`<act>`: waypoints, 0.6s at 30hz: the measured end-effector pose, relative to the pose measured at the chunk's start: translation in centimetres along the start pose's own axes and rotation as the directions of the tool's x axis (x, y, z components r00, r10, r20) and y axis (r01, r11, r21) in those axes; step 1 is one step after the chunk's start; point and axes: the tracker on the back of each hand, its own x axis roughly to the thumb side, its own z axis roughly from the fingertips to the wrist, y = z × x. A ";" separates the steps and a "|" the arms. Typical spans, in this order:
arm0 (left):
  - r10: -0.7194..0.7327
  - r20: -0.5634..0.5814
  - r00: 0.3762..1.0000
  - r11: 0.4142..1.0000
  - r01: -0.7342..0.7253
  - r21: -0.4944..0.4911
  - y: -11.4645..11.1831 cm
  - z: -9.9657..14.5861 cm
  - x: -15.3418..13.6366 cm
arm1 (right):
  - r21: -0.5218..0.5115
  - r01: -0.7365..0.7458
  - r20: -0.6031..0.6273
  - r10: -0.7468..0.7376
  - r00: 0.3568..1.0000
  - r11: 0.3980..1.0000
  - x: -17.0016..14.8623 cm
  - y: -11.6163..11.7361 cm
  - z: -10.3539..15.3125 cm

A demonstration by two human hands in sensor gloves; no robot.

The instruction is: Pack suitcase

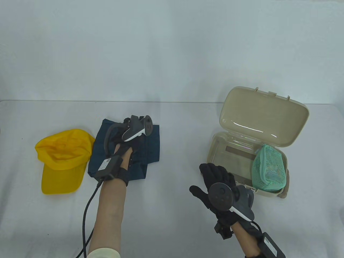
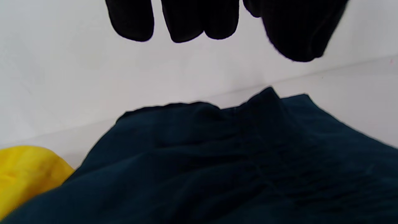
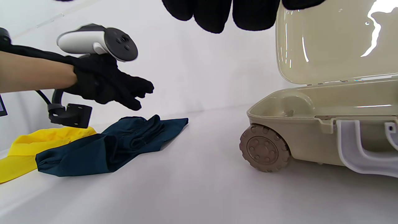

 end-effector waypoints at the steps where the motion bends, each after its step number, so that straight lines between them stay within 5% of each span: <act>1: 0.011 -0.017 1.000 1.000 -0.011 -0.002 -0.6 -0.5 0.1 | 0.006 -0.003 0.004 0.003 1.000 1.000 0.1 0.1 0.0; 12: -0.009 -0.008 1.000 0.981 0.007 -0.196 -3.7 -3.0 -0.1 | 0.053 -0.030 0.008 0.030 1.000 0.998 0.3 0.8 -0.3; 18: -0.027 0.005 1.000 0.987 0.028 -0.160 -3.7 -2.9 -0.2 | 0.100 -0.049 0.012 0.048 0.999 0.994 0.3 1.3 -0.6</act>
